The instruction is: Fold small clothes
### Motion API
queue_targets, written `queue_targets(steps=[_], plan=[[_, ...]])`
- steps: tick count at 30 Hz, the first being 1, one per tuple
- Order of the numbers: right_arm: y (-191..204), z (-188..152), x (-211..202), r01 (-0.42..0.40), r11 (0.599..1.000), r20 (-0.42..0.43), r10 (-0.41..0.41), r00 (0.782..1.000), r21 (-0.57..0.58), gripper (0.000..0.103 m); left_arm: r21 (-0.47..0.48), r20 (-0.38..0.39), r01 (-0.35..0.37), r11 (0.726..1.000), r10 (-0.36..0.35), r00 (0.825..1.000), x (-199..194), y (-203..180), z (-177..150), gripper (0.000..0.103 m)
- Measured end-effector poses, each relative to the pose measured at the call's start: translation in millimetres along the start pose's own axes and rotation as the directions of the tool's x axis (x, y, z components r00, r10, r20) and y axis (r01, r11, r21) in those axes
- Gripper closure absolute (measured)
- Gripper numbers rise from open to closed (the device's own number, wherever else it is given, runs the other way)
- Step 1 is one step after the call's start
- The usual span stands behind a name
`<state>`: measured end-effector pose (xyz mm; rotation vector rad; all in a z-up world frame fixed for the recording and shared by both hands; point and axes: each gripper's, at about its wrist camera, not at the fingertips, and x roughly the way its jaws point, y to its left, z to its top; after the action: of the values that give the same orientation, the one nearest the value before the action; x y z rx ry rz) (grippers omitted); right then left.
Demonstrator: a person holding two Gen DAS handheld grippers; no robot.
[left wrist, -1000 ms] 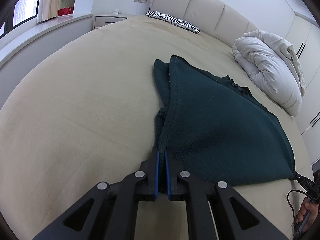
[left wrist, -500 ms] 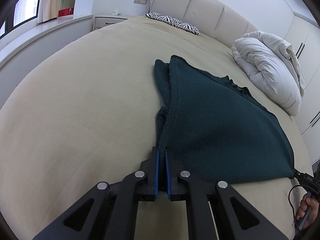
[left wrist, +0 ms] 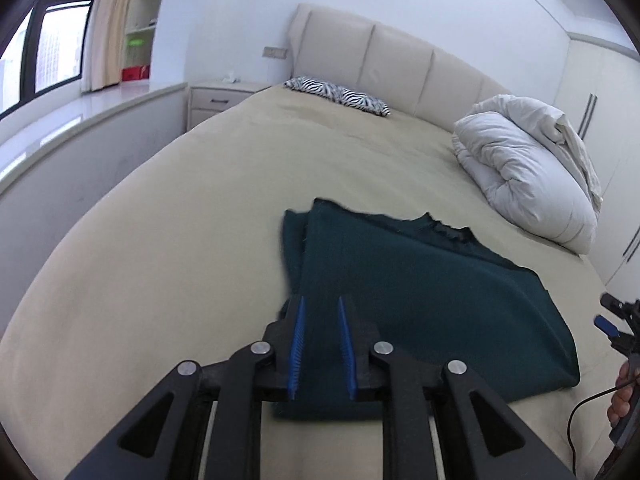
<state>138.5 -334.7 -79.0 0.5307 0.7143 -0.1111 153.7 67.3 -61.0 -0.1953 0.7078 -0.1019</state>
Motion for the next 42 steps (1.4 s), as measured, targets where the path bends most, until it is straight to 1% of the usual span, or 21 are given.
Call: queue_targets(steps=[1,4,8,9,11,13,15,18,19,23,25,27,29,30,32,33,34,36,38,40,42], plan=[[10,7,8,-0.055,0.998,0.0,0.055,0.999,0.002,0.029,0.036,0.011,0.011,0.999,-0.011,1.0,8,-15,9,0.081],[56,21,52,-0.243,0.97,-0.057,0.242,0.969,-0.022,0.028,0.147,0.03,0.0,0.989,-0.004,1.0,44,-53,27,0.076],[104,25,136,-0.431,0.901,-0.181,0.433,0.883,0.052,0.04,0.251,0.024,-0.038,0.967,0.033,0.999,110,-86,46,0.076],[107,25,154,-0.451,0.887,-0.2,0.461,0.865,0.095,0.041,0.266,0.015,-0.054,0.962,0.052,0.999,124,-87,48,0.076],[107,25,188,-0.447,0.878,-0.224,0.477,0.85,0.174,0.041,0.246,-0.057,-0.058,0.968,0.074,0.996,154,-78,47,0.076],[94,26,216,-0.418,0.885,-0.228,0.458,0.859,0.204,0.061,0.179,-0.116,-0.03,0.983,0.051,0.992,171,-60,42,0.075],[65,26,229,-0.42,0.867,-0.189,0.475,0.859,0.27,0.098,0.098,-0.112,0.039,0.994,-0.028,0.993,169,-42,42,0.075],[3,26,230,-0.461,0.776,-0.063,0.535,0.842,0.431,0.098,0.066,-0.119,0.063,0.996,-0.055,0.991,171,-35,44,0.075],[-19,29,222,-0.47,0.755,0.006,0.526,0.851,0.456,0.096,0.062,-0.118,0.067,0.996,-0.059,0.991,171,-35,44,0.075],[-73,40,193,-0.428,0.764,0.137,0.417,0.899,0.482,0.095,0.013,-0.118,0.088,0.996,-0.086,0.989,165,-23,45,0.075],[-92,40,180,-0.371,0.786,0.149,0.345,0.927,0.494,0.096,0.009,-0.112,0.042,0.999,-0.041,0.993,155,-20,44,0.075],[-111,39,160,-0.277,0.804,0.147,0.235,0.961,0.526,0.085,0.011,-0.117,0.003,1.0,-0.001,0.993,141,-20,40,0.074],[-117,36,140,-0.221,0.822,0.142,0.172,0.975,0.525,0.084,-0.004,-0.097,0.022,1.0,-0.023,0.995,117,-23,32,0.071],[-113,34,127,-0.217,0.831,0.142,0.167,0.976,0.513,0.084,0.002,-0.082,0.043,0.999,-0.043,0.996,104,-28,27,0.063],[-88,27,107,-0.304,0.829,0.159,0.259,0.953,0.47,0.083,0.055,-0.066,0.051,0.997,-0.048,0.997,85,-43,15,0.051],[-60,20,102,-0.371,0.829,0.144,0.343,0.928,0.419,0.079,0.09,-0.073,0.037,0.995,-0.031,0.997,82,-50,8,0.045],[-35,15,103,-0.405,0.836,0.112,0.392,0.913,0.371,0.076,0.114,-0.094,0.019,0.993,-0.008,0.996,85,-52,0,0.045],[26,-2,118,-0.475,0.835,-0.01,0.497,0.868,0.277,0.064,0.112,-0.151,-0.006,0.994,0.024,0.988,97,-47,-11,0.045],[69,-23,140,-0.519,0.821,-0.122,0.555,0.823,0.236,0.064,0.108,-0.158,-0.003,0.994,0.02,0.987,95,-40,-13,0.046],[88,-45,166,-0.491,0.839,-0.227,0.538,0.812,0.233,0.066,0.127,-0.169,-0.012,0.992,0.033,0.985,91,-39,-12,0.046],[79,-57,176,-0.496,0.83,-0.217,0.549,0.807,0.258,0.082,0.134,-0.175,-0.005,0.991,0.029,0.984,89,-36,-16,0.046]])
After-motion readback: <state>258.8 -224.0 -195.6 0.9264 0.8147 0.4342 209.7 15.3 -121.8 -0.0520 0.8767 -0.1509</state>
